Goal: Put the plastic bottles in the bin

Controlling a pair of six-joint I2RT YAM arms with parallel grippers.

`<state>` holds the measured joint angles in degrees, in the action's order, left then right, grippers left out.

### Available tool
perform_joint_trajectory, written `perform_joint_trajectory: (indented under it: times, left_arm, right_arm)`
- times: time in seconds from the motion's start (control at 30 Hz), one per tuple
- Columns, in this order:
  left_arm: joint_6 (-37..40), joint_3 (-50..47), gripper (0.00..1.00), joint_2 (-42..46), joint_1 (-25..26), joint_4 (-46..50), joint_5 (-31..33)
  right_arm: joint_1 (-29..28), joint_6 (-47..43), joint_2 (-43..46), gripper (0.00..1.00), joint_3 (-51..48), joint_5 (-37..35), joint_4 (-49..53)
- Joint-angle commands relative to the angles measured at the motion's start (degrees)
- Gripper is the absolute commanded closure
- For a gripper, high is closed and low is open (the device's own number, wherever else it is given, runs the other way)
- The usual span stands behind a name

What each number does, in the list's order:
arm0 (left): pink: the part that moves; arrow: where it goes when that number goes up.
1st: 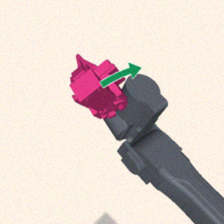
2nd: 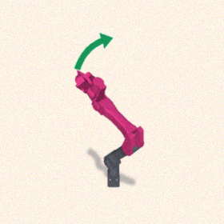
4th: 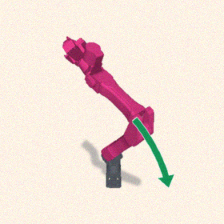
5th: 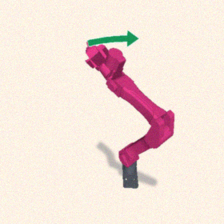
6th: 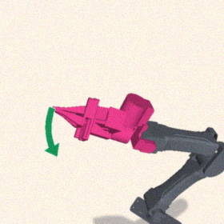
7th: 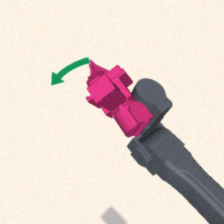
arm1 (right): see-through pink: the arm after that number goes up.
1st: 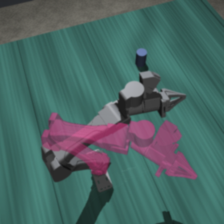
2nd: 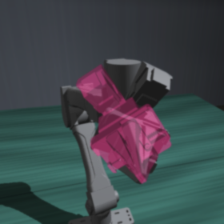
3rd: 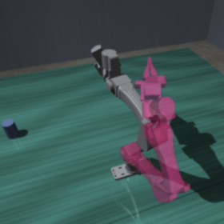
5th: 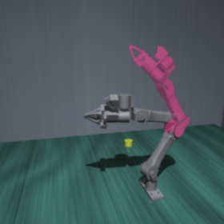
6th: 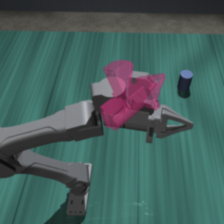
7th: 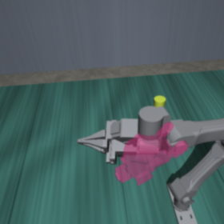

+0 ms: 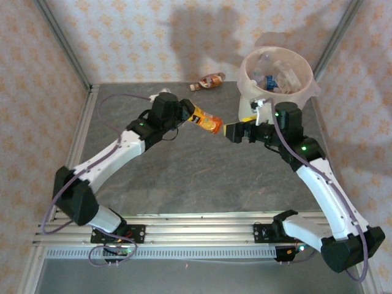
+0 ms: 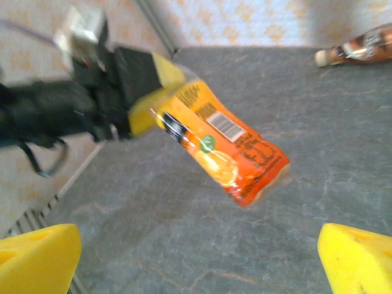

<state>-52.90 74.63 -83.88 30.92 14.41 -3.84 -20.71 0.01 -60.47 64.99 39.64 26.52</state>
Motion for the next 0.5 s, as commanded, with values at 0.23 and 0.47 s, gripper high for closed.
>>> perform_joint_trajectory:
  times: [0.23, 0.47]
  left_arm:
    - [21.96, 4.38, 0.54, 7.37, 0.36, 9.49, -17.43]
    - [21.97, 5.61, 0.55, 6.03, 0.44, 6.09, -23.2]
  right_arm:
    - [-9.37, -8.85, -13.28, 0.01, 11.15, 5.66, 2.93]
    - [-13.42, -7.3, -19.64, 0.01, 14.98, 8.4, 2.64]
